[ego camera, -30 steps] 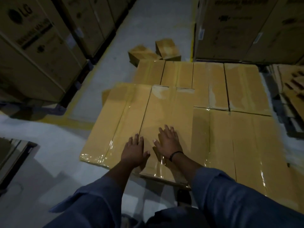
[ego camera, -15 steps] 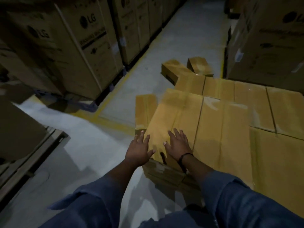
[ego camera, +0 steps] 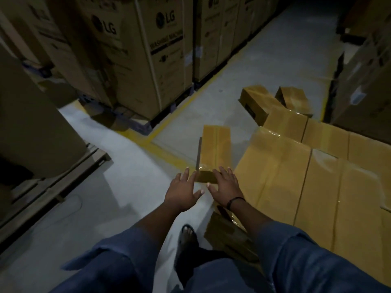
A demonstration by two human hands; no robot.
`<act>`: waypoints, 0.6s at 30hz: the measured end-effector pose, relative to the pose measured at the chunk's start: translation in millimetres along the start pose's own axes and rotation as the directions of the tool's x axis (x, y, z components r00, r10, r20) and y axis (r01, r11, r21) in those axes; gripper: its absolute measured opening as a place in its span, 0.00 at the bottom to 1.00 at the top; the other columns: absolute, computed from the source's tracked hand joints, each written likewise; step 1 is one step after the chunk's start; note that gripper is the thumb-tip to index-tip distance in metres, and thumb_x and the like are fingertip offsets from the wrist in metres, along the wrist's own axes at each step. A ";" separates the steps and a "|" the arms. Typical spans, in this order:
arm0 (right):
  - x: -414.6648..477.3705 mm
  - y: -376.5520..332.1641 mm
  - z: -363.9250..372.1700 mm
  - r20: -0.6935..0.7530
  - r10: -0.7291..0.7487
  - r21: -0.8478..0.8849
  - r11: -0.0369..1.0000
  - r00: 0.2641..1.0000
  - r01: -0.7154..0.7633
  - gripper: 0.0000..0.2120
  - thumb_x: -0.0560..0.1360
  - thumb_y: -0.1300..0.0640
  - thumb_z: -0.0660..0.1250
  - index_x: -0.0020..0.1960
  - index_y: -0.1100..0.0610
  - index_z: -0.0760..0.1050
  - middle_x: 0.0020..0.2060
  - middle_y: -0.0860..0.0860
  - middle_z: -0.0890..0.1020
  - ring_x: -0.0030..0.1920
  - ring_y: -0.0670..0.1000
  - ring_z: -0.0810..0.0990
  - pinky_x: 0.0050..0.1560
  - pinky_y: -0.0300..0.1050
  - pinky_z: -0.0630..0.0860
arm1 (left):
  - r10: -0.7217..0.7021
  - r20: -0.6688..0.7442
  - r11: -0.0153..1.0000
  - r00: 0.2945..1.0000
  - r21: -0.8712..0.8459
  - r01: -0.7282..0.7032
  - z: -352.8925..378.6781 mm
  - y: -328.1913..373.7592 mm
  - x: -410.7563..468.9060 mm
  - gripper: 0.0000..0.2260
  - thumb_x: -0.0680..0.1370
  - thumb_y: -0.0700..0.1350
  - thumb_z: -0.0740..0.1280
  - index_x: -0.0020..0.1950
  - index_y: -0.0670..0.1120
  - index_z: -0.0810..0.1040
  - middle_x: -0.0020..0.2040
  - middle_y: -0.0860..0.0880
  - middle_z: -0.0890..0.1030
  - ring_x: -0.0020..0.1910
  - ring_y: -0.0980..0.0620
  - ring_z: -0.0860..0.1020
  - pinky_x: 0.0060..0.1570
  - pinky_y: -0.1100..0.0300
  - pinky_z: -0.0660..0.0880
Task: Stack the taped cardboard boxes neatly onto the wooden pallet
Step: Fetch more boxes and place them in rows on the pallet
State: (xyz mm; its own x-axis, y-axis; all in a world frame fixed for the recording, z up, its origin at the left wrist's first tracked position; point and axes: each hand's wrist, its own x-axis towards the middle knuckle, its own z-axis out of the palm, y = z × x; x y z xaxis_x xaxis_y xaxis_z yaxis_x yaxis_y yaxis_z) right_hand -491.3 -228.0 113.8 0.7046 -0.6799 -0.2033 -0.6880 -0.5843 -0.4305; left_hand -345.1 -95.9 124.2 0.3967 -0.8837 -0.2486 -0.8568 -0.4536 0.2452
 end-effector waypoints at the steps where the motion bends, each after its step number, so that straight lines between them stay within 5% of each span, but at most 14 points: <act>1: 12.4 -8.3 4.0 0.000 -0.019 0.007 1.000 1.000 0.019 0.32 0.82 0.39 0.58 0.82 0.48 0.55 0.83 0.51 0.52 0.82 0.57 0.43 0.80 0.55 0.43 | -0.007 0.008 1.000 1.000 -0.001 0.007 -0.4 -10.7 7.1 0.37 0.83 0.67 0.55 0.85 0.50 0.50 0.85 0.43 0.49 0.81 0.37 0.55 0.78 0.44 0.57; 6: 86.9 -46.6 21.4 -0.013 -0.075 0.035 0.997 0.997 0.075 0.32 0.82 0.39 0.58 0.82 0.49 0.56 0.82 0.52 0.54 0.82 0.57 0.44 0.80 0.56 0.45 | -0.029 0.051 1.000 0.998 0.010 0.029 -11.1 -62.3 52.9 0.37 0.83 0.67 0.55 0.85 0.50 0.50 0.85 0.43 0.48 0.81 0.37 0.56 0.78 0.44 0.58; 18: 234.3 -55.7 8.8 0.012 0.183 0.113 0.977 0.983 -0.183 0.32 0.82 0.40 0.59 0.82 0.51 0.58 0.82 0.54 0.57 0.82 0.59 0.50 0.80 0.56 0.50 | 0.049 0.118 0.998 0.992 0.044 -0.054 -70.8 -126.6 201.4 0.36 0.83 0.67 0.56 0.85 0.50 0.52 0.85 0.44 0.52 0.80 0.38 0.59 0.76 0.47 0.61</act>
State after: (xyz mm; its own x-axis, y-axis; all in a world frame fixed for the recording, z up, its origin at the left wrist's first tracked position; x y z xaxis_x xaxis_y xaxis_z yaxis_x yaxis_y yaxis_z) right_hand -286.4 -350.9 82.4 0.5691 -0.7699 -0.2889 -0.7811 -0.3963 -0.4826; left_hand -133.5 -224.7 109.4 0.3127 -0.8848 -0.3455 -0.8909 -0.3993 0.2164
